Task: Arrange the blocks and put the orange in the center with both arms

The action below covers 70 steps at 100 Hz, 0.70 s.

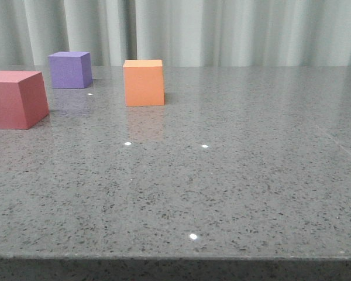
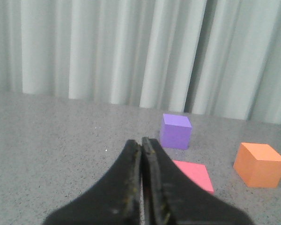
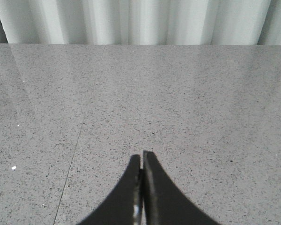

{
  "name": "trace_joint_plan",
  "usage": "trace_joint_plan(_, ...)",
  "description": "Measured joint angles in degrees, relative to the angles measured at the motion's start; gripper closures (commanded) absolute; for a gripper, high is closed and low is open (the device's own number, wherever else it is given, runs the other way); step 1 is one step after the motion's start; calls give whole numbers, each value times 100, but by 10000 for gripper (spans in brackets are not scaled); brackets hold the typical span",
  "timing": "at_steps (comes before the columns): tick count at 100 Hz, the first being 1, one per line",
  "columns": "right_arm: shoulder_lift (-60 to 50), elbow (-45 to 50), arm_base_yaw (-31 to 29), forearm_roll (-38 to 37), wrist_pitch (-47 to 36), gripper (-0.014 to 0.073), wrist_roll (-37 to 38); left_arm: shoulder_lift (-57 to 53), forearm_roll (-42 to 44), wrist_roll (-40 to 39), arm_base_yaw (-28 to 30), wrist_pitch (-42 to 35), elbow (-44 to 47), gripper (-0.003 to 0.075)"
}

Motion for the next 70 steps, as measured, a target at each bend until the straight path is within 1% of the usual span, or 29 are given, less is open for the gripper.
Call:
trace_joint_plan(24, 0, 0, 0, 0, 0, 660, 0, 1846, -3, 0, 0, 2054, -1964, 739)
trace_joint_plan(34, 0, 0, 0, 0, 0, 660, 0, 2528, -23, 0, 0, 2686, -2552, 739)
trace_joint_plan(47, 0, 0, 0, 0, 0, 660, 0, 3123, -35, 0, 0, 3008, -2913, 739)
trace_joint_plan(70, 0, 0, 0, 0, 0, 660, 0, 3729, -86, 0, 0, 3257, -2940, 738)
